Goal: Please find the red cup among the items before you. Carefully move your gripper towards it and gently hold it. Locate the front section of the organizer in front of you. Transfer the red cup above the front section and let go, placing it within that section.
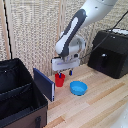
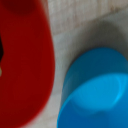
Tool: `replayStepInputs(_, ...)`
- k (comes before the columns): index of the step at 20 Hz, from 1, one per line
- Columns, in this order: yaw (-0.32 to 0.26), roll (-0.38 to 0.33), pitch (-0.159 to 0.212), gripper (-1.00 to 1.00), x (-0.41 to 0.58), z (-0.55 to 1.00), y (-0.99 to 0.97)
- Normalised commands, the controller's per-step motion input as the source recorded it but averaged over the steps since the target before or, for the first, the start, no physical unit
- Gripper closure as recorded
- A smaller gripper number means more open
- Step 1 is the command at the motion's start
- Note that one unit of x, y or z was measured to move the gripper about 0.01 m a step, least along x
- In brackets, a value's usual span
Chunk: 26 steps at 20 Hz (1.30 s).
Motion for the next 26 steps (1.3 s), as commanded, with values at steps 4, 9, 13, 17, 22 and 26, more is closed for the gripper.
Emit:
replayStepInputs(4, 0.068, -0.074, -0.011, -1.0, 0.259, -0.26, 0.06)
replayStepInputs(9, 0.034, -0.036, 0.02, 1.0, 0.061, -0.11, 0.03)
replayStepInputs(13, 0.0, -0.032, 0.003, 1.0, 0.0, -0.03, 0.06)
replayStepInputs(17, 0.0, -0.033, 0.003, 1.0, 0.0, -0.07, 0.03)
replayStepInputs(22, 0.005, -0.012, -0.002, 1.0, 0.001, 0.02, 0.03)
replayStepInputs(26, 0.0, -0.025, 0.004, 1.0, 0.084, 0.58, 0.06)
